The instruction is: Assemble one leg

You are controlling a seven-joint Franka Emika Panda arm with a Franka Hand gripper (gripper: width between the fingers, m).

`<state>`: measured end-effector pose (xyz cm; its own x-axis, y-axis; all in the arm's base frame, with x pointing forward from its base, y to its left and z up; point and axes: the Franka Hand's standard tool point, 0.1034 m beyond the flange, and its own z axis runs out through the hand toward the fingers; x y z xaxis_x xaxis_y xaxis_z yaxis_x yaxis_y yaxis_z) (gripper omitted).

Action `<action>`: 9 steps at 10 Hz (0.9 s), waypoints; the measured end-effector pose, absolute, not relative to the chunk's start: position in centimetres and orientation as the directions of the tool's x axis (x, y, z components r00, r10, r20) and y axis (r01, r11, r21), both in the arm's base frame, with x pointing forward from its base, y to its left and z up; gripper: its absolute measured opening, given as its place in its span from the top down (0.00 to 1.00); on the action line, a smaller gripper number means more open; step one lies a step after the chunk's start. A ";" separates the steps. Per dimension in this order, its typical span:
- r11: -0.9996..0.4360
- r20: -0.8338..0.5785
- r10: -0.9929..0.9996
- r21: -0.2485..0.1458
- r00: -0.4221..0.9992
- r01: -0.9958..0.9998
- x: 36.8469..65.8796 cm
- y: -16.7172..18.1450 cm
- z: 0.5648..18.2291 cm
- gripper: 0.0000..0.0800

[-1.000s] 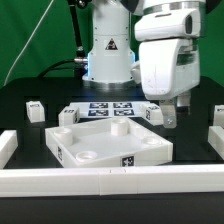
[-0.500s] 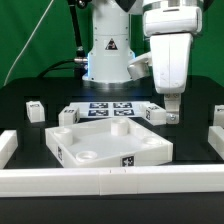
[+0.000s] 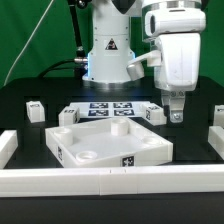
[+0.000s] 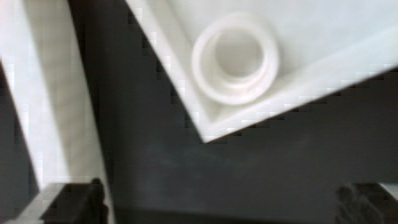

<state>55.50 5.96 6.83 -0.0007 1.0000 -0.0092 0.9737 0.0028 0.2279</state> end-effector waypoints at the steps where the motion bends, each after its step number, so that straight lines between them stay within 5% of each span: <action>1: 0.062 -0.039 0.998 0.232 -0.055 0.971 55.4 5.7 6.9 0.19; 7: 0.120 -0.096 0.990 0.221 -0.101 0.968 55.2 4.4 6.9 0.19; 9: 0.216 -0.101 0.975 0.246 -0.196 0.945 54.7 3.7 6.6 0.19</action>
Offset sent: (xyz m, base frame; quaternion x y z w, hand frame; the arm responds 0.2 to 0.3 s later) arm 0.0000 0.0000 0.0000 0.0000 0.0000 0.0000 1.0000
